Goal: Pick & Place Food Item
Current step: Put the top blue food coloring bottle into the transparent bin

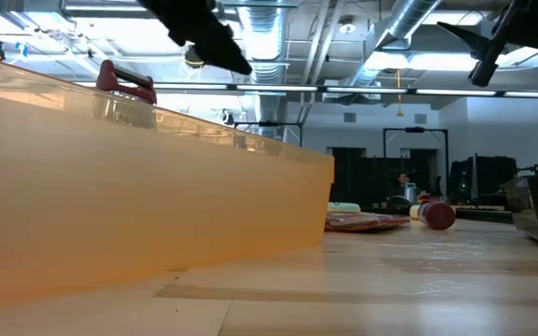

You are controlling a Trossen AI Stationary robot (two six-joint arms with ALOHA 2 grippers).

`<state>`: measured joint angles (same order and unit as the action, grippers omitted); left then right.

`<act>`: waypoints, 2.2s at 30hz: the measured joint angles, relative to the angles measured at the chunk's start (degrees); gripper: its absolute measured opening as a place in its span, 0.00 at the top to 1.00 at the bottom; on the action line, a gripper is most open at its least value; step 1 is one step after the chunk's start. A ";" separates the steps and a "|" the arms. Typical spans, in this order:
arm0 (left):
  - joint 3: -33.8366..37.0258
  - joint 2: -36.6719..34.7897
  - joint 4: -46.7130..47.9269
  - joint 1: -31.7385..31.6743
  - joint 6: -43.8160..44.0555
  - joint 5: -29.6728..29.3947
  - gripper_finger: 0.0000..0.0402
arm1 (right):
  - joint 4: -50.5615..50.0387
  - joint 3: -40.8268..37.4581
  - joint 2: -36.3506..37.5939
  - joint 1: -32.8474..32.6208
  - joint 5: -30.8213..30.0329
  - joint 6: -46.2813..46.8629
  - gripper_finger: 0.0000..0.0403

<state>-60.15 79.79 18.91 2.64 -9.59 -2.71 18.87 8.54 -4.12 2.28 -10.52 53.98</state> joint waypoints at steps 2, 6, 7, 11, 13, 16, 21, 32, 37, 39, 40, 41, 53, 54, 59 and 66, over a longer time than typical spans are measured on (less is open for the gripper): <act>-2.40 1.68 2.03 -1.18 -0.79 0.15 0.29 | -0.04 0.00 0.00 0.00 0.00 -0.21 0.46; -5.87 5.20 8.44 -4.55 -2.23 5.35 0.29 | -0.10 0.00 0.00 0.00 0.04 -0.61 0.46; -6.59 6.10 10.41 -5.17 -3.36 6.53 0.29 | -0.11 0.00 0.00 0.00 0.04 -0.61 0.46; -10.48 9.94 16.03 -6.52 -7.38 8.76 0.29 | -0.17 0.00 0.02 0.00 0.36 -0.78 0.46; -11.57 11.27 17.03 -6.95 -8.05 8.80 0.29 | -0.17 0.00 0.00 0.00 0.40 -1.28 0.46; -12.32 12.76 16.90 -7.92 -8.13 8.86 0.29 | -0.04 0.00 0.00 0.00 0.40 -1.71 0.46; -12.43 13.84 16.20 -8.79 -8.16 9.05 0.29 | -0.07 0.00 0.00 -0.09 0.52 -2.12 0.46; -12.34 17.90 15.20 -10.37 -8.58 8.07 0.29 | -0.33 0.00 0.00 -1.22 0.52 -2.51 0.46; -12.34 19.37 15.48 -10.61 -8.61 7.85 0.29 | -0.20 0.00 0.02 -1.63 0.35 -2.51 0.46; -12.34 19.37 15.26 -10.61 -8.61 7.35 0.29 | -0.20 0.00 0.00 -1.95 0.19 -2.51 0.46; -12.34 19.37 15.34 -10.61 -8.61 6.86 0.29 | -0.20 0.00 0.00 -1.97 0.15 -2.51 0.46; -12.34 19.37 15.42 -10.64 -8.61 6.56 0.29 | -0.21 0.00 0.00 -1.97 0.14 -2.51 0.46; -12.26 19.39 17.71 -11.46 -8.23 5.69 0.29 | -0.02 0.00 0.01 -1.95 0.13 -2.99 0.46; -12.09 19.39 17.56 -11.46 -8.22 5.70 0.29 | -0.02 0.00 0.00 -1.95 0.13 -2.99 0.46; -10.92 19.39 17.47 -11.46 -7.90 5.71 0.29 | -0.02 0.00 0.00 -1.95 0.13 -2.99 0.46; -9.83 19.39 14.91 -11.46 -4.96 6.04 0.32 | 0.02 0.00 0.00 -1.95 0.13 -2.97 0.46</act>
<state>-69.97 99.18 33.83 -8.82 -14.55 3.33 18.90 8.54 -4.12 0.34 -10.39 51.00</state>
